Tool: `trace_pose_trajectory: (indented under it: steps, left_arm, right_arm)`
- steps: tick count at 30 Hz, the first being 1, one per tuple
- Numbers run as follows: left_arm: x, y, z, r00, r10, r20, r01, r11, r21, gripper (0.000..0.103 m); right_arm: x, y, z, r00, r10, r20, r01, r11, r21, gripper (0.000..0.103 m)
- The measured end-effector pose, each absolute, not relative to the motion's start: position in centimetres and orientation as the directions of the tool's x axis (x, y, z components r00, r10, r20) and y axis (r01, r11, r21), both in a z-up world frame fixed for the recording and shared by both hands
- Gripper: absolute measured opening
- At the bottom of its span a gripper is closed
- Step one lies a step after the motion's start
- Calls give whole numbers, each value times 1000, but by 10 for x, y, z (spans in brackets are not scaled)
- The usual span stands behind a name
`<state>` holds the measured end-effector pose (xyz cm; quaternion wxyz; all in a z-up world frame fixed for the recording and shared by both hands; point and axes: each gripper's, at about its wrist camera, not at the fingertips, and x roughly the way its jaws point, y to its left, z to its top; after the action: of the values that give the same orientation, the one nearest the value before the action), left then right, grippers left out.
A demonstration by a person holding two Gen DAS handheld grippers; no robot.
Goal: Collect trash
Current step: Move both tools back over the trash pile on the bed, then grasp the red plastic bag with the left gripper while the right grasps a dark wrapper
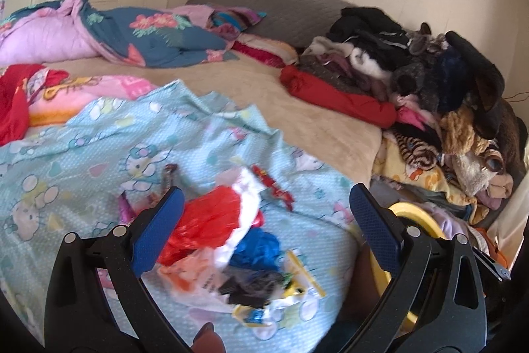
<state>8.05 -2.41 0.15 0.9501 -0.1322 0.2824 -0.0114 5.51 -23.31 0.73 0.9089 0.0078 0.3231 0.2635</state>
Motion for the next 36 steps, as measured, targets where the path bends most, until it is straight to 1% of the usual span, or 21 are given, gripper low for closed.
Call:
trace_pose_trajectory:
  steps: [6,11,14,16,17,18,19,21,22,25,29,31,33,35,36]
  left_arm:
    - [91,-3,-17,794,-76,-603,-94,965,-246,92]
    - [100,3,-26,775,-88,-625,-89,965,-246,91]
    - [105,5,-28,771,-105,-628,-72,966,-250,85]
    - [112,10,-32,758,-124,-640,-66,962,-264,79]
    - [113,11,-33,755,-129,-643,-64,961,-269,73]
    - [116,13,-34,749,-139,-648,-62,959,-277,69]
    - [119,15,-36,743,-142,-654,-63,958,-280,68]
    - [122,20,-39,731,-158,-663,-62,953,-296,61]
    - [123,22,-41,727,-168,-666,-63,949,-308,59]
    - [125,26,-46,718,-181,-673,-63,945,-322,54]
    - [125,30,-52,706,-193,-682,-66,940,-335,43]
    - [126,32,-54,703,-196,-684,-72,937,-342,38]
    - [127,34,-57,699,-201,-686,-74,934,-349,30]
    - [126,35,-59,697,-205,-687,-73,933,-352,27]
    - [126,35,-60,696,-206,-687,-73,932,-354,24]
  right_arm:
    - [62,-205,-10,595,501,-628,-527,834,165,84]
    - [68,-188,-25,550,510,-661,-558,814,164,84]
    - [73,-176,-33,530,519,-671,-579,799,160,84]
    - [76,-166,-38,513,527,-678,-605,782,149,84]
    - [77,-161,-40,505,529,-682,-618,773,142,84]
    - [79,-157,-41,500,530,-685,-629,766,134,84]
    - [79,-153,-43,494,531,-689,-643,756,122,83]
    - [79,-144,-47,488,529,-694,-672,736,89,83]
    - [78,-140,-48,487,529,-695,-683,727,74,82]
    - [79,-128,-52,482,525,-701,-714,700,33,76]
    - [85,-119,-57,478,508,-716,-727,687,2,66]
    - [88,-116,-59,470,504,-724,-734,679,-4,57]
    - [90,-113,-62,457,504,-733,-746,666,-7,40]
    - [90,-110,-65,438,509,-741,-759,651,-2,28]
    - [91,-109,-66,431,512,-743,-763,646,3,25]
